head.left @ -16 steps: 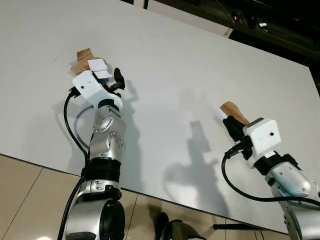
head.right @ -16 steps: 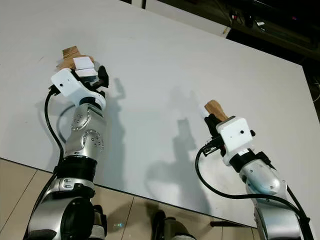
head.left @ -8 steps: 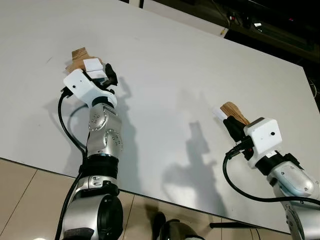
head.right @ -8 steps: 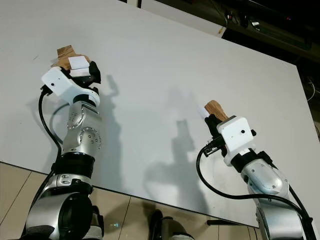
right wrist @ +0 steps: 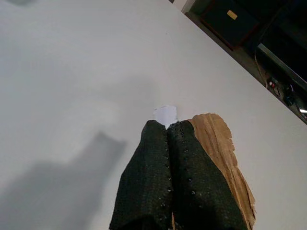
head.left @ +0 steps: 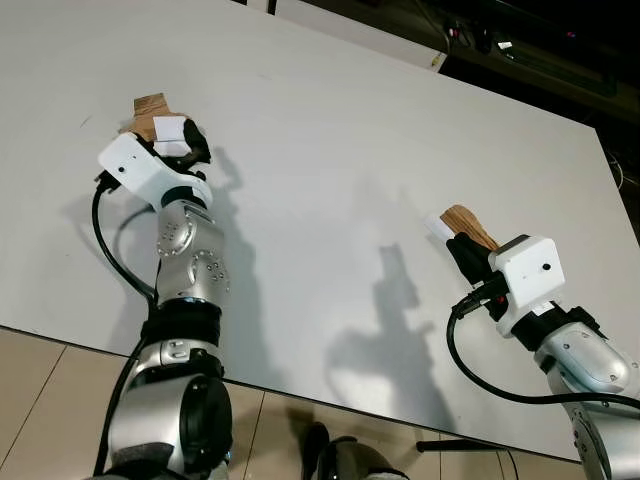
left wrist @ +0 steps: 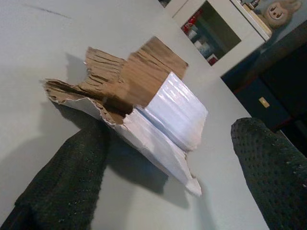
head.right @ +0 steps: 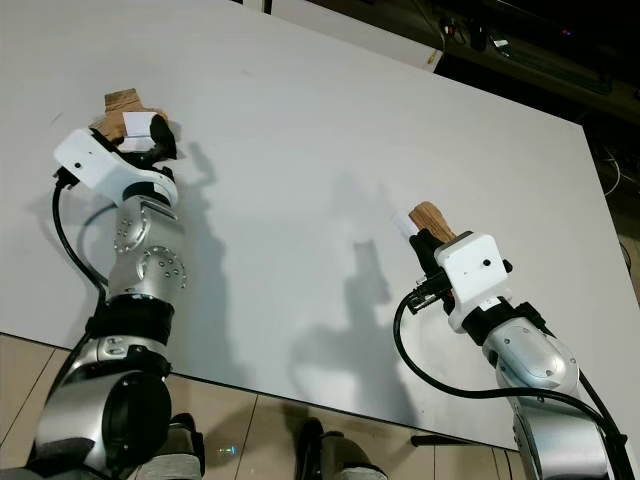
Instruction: Picking trash to rubbish bin
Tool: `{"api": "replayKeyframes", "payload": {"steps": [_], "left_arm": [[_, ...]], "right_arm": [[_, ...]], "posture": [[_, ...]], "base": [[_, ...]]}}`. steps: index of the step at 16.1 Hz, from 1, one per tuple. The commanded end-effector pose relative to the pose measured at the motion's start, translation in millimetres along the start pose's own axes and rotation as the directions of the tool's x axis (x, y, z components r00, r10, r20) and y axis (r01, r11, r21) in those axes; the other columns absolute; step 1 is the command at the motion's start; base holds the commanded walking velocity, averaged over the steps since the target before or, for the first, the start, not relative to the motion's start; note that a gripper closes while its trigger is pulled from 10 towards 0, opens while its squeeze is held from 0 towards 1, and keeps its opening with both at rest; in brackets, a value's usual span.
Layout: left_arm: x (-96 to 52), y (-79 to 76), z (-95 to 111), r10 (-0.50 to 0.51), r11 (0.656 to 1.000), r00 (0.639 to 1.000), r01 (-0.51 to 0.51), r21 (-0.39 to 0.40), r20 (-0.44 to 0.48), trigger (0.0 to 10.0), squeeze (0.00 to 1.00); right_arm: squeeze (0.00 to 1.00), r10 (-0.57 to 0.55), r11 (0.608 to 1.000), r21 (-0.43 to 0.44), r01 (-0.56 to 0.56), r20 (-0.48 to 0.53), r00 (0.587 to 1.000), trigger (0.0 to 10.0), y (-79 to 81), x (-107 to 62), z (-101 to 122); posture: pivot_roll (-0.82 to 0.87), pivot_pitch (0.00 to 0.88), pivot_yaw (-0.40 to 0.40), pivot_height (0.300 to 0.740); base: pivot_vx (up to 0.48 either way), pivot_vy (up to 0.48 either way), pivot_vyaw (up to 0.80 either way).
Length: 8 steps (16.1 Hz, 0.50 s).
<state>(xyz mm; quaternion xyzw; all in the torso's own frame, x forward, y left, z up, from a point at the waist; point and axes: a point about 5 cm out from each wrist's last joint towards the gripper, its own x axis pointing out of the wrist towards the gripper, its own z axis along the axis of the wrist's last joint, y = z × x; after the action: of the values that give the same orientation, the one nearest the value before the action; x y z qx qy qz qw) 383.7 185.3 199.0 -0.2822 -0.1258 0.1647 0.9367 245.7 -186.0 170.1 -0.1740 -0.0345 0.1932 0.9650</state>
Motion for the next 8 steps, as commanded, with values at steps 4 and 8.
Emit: {"api": "replayKeyframes", "payload": {"steps": [4, 8], "left_arm": [[-6.5, 31.0, -26.1, 0.113, 0.993, 0.987, -0.118, -0.032, -0.118, 0.0, 0.0], [-4.7, 31.9, -26.9, 0.108, 0.993, 0.987, -0.113, -0.038, -0.12, 0.0, 0.0]], "right_arm": [[0.0, -0.018, 1.0, -0.009, 0.018, -0.012, 1.0, 10.0, -6.0, -6.2, 0.2], [0.0, -0.024, 1.0, -0.008, 0.024, -0.015, 1.0, 10.0, -5.9, -7.6, -0.3]], "posture": [[0.08, 0.244, -0.258, 0.74], [0.07, 0.246, -0.255, 0.74]], "base": [[0.0, 0.0, 0.0], [0.0, 0.0, 0.0]]}}
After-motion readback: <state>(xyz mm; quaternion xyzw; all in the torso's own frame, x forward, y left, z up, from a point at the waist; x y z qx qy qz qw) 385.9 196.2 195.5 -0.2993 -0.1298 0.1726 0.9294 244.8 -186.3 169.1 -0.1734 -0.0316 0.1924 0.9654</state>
